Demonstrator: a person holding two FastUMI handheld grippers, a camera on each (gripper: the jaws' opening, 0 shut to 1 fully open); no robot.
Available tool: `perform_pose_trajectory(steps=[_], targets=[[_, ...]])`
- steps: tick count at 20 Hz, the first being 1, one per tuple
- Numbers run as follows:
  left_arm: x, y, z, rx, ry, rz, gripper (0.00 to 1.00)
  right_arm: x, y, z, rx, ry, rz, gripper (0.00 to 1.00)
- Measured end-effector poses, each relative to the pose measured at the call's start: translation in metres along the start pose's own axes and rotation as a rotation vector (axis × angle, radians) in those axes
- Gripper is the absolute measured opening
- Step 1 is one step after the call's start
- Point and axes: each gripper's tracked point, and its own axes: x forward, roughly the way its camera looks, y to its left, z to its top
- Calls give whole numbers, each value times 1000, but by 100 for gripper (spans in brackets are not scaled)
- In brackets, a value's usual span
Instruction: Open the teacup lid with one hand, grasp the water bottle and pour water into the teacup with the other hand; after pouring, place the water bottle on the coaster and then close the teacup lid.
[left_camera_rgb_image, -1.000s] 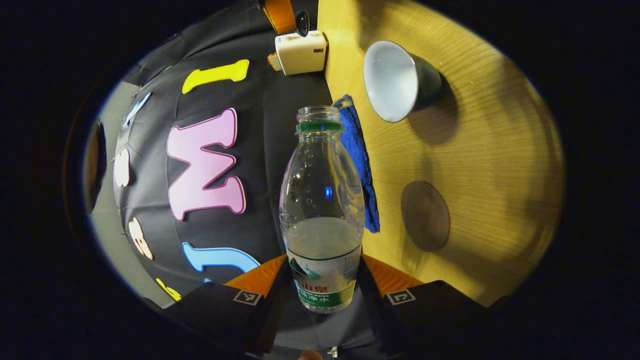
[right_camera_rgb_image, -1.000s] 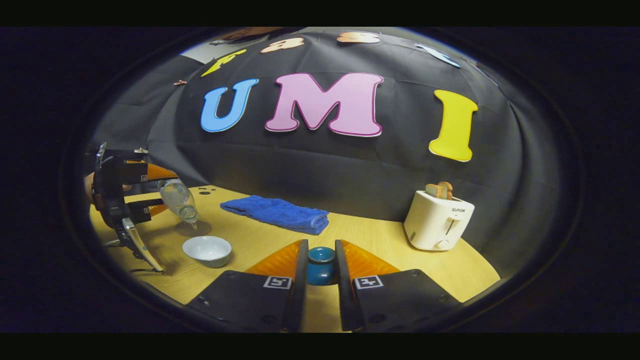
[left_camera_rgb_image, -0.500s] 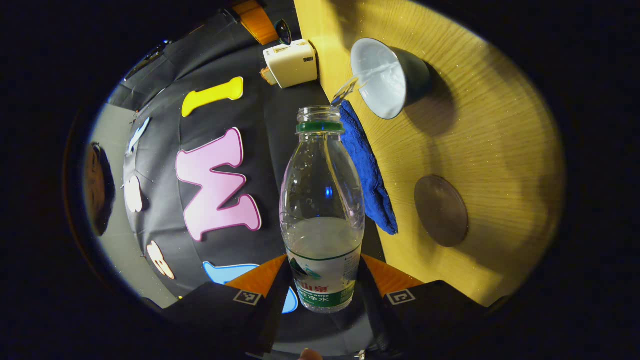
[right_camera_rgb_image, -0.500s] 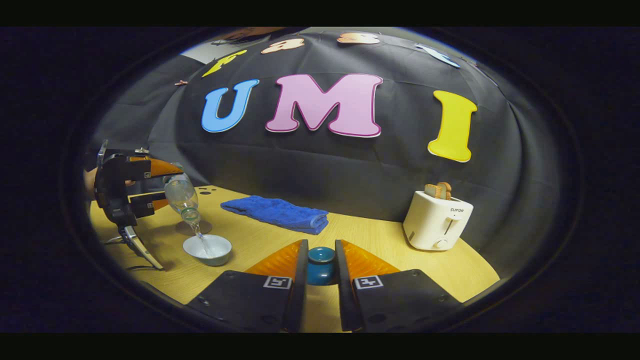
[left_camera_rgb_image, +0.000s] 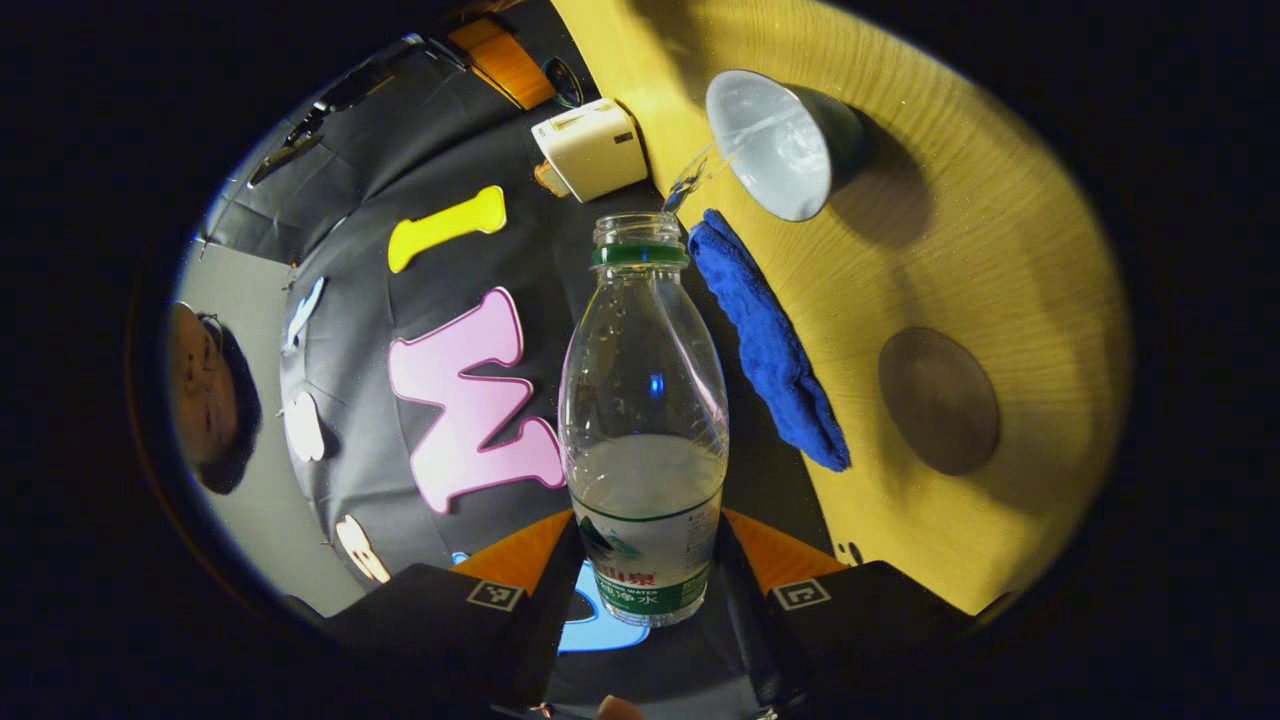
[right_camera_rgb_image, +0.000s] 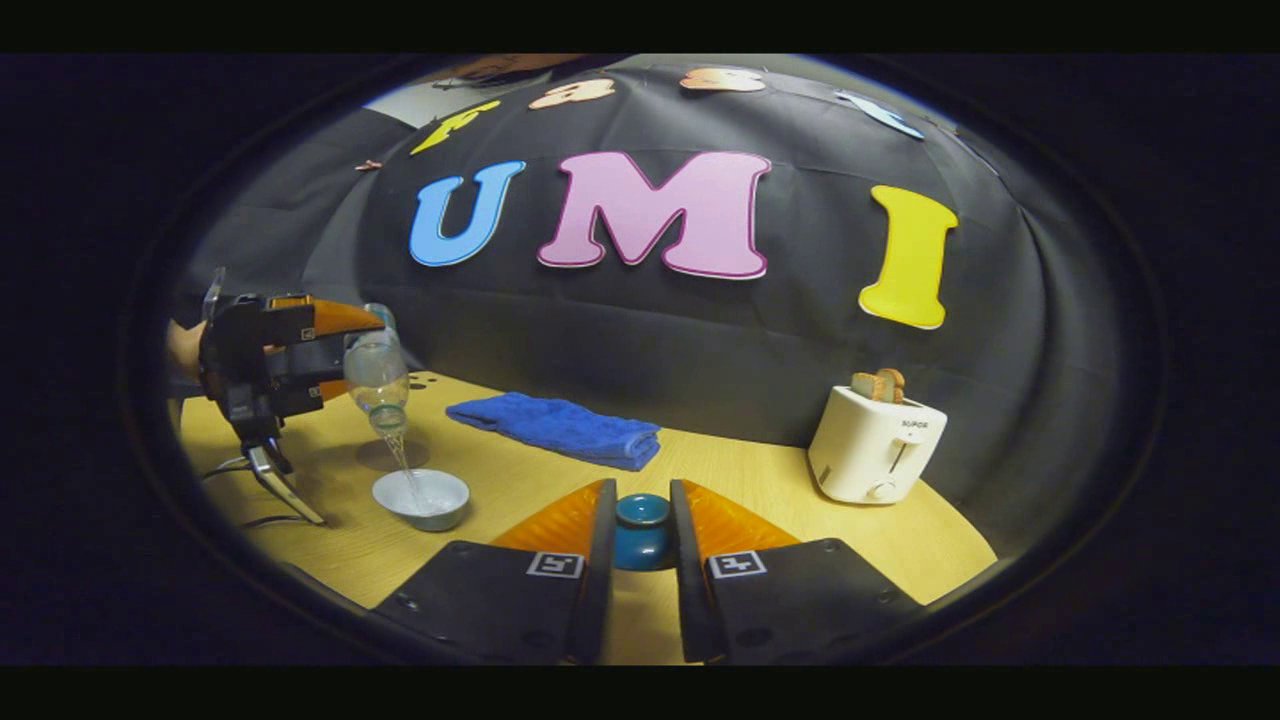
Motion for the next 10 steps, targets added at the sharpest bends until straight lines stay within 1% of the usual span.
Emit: perform_pose_trajectory(steps=[1, 2, 5, 6, 8, 10], targets=[[0, 6, 0, 7, -9, 19, 75, 0, 1, 0, -3, 0, 3, 26], [2, 10, 1, 13, -18, 42, 75, -1, 1, 0, -5, 1, 4, 35], [5, 31, 2, 35, -56, 108, 75, -1, 3, 2, -5, -3, 8, 26], [6, 35, 2, 39, -69, 127, 75, -1, 2, 1, -5, -3, 7, 26], [5, 44, 6, 56, -89, 169, 75, -2, 3, 3, -5, -6, 7, 30], [6, 49, 7, 73, -107, 191, 75, -2, 2, 4, -6, -8, 7, 35]])
